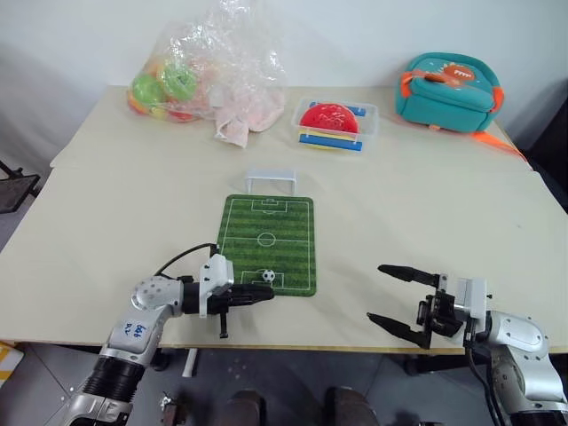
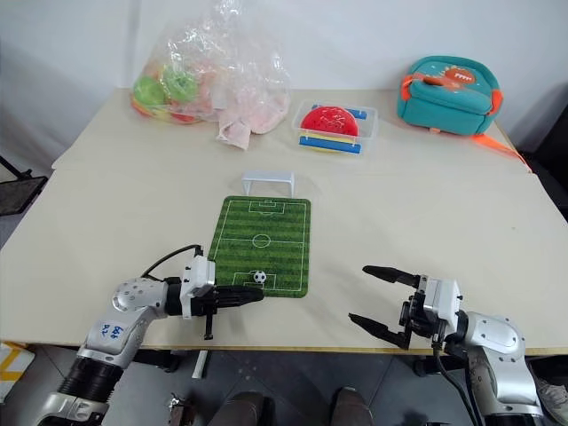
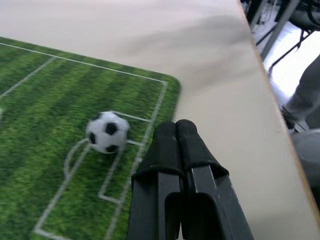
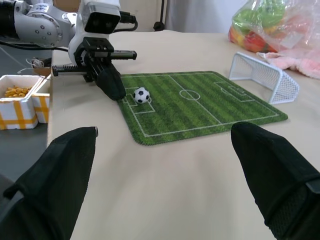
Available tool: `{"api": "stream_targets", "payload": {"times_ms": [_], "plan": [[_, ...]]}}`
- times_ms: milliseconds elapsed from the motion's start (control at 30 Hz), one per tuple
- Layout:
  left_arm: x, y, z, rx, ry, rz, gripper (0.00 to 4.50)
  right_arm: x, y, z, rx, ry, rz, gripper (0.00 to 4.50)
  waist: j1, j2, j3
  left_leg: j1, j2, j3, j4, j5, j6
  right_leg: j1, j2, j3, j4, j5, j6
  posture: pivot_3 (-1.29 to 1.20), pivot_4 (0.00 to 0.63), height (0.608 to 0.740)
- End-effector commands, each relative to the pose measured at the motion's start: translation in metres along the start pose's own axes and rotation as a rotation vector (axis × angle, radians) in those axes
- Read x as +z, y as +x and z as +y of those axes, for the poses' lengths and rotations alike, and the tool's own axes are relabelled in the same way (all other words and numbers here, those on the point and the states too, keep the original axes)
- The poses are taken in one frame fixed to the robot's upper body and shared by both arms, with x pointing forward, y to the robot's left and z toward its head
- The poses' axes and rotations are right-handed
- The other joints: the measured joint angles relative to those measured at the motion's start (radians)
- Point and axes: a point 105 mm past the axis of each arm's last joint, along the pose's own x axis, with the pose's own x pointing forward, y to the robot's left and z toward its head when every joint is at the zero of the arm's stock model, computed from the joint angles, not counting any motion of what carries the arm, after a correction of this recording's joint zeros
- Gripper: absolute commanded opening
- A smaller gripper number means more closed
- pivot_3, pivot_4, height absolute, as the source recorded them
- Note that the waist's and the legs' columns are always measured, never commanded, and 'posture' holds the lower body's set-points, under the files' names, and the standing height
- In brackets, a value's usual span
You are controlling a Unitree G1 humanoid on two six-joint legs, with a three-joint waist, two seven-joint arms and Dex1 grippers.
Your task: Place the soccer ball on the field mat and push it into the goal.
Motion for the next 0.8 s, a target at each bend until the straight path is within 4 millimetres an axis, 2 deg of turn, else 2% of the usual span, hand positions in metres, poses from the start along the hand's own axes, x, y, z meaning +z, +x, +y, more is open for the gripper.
{"api": "stream_targets", "payload": {"times_ms": [33, 100, 200, 333, 433, 500, 567, 633, 733, 800], "plan": [[0.003, 0.004, 0.005, 0.005, 0.019, -0.016, 0.02, 0.007, 0.003, 0.001, 0.006, -0.040, -0.019, 4.50, -0.001, 0.000, 0.000, 0.000, 0.000, 0.000, 0.000, 0.000, 0.000, 0.000, 0.000, 0.000, 0.000, 0.000, 0.000, 0.00, 0.150, 0.740], [0.004, 0.008, 0.012, 0.030, 0.022, -0.023, 0.02, 0.006, 0.004, 0.002, 0.011, -0.040, -0.017, 4.50, -0.001, 0.000, 0.000, 0.000, 0.000, 0.000, 0.000, 0.000, 0.000, 0.000, 0.000, 0.000, 0.000, 0.000, 0.000, 0.00, 0.150, 0.740], [0.007, 0.012, 0.038, 0.170, 0.054, -0.046, 0.02, 0.006, 0.008, -0.004, -0.044, -0.056, -0.028, 4.50, 0.000, 0.000, 0.000, 0.000, 0.000, 0.001, 0.001, 0.000, 0.000, 0.000, 0.000, 0.000, 0.000, 0.000, 0.000, 0.00, 0.150, 0.740], [0.017, 0.012, 0.079, 0.390, 0.113, -0.083, 0.02, 0.007, 0.013, -0.027, -0.265, -0.123, -0.053, 4.50, 0.000, 0.000, 0.000, -0.001, 0.000, 0.001, 0.004, 0.000, 0.000, 0.000, 0.000, 0.000, 0.001, 0.000, 0.001, 0.00, 0.150, 0.740], [0.033, 0.017, 0.083, 0.397, 0.168, -0.153, 0.02, 0.005, 0.018, -0.034, -0.364, -0.130, -0.062, 4.50, -0.001, 0.000, 0.000, -0.001, -0.001, 0.001, 0.004, 0.000, 0.000, 0.000, 0.000, 0.000, 0.004, 0.001, 0.002, 0.00, 0.150, 0.740], [0.044, 0.014, 0.077, 0.361, 0.158, -0.219, 0.02, 0.007, 0.023, -0.037, -0.420, -0.146, -0.077, 4.50, -0.003, 0.000, 0.000, -0.001, -0.001, 0.002, 0.003, 0.000, 0.000, -0.001, 0.000, 0.000, 0.003, 0.001, 0.002, 0.00, 0.150, 0.740], [0.045, 0.002, 0.066, 0.320, 0.172, -0.219, 0.02, 0.011, 0.029, -0.041, -0.458, -0.142, -0.107, 4.50, -0.012, 0.000, 0.000, -0.002, -0.001, 0.002, 0.002, 0.000, 0.000, -0.002, 0.000, 0.000, 0.003, 0.001, 0.002, 0.00, 0.150, 0.740], [0.039, -0.019, 0.052, 0.280, 0.146, -0.180, 0.02, 0.013, 0.033, -0.042, -0.467, -0.143, -0.118, 4.50, -0.029, 0.000, 0.000, -0.002, 0.000, 0.001, 0.001, 0.000, 0.000, -0.003, 0.000, 0.000, 0.003, 0.001, 0.001, 0.00, 0.150, 0.740], [0.033, -0.056, 0.039, 0.305, 0.125, -0.121, 0.02, 0.015, 0.034, -0.044, -0.453, -0.156, -0.115, 4.50, -0.042, 0.000, 0.000, -0.001, 0.001, 0.002, -0.003, 0.000, 0.000, -0.004, 0.001, 0.002, 0.003, 0.000, 0.001, 0.00, 0.150, 0.740], [0.026, -0.093, 0.032, 0.378, 0.095, -0.060, 0.02, 0.014, 0.034, -0.042, -0.413, -0.153, -0.106, 4.50, -0.041, 0.001, 0.000, -0.001, 0.001, 0.001, -0.003, 0.000, 0.000, -0.004, 0.001, 0.002, 0.003, 0.000, 0.001, 0.00, 0.150, 0.740]]}}
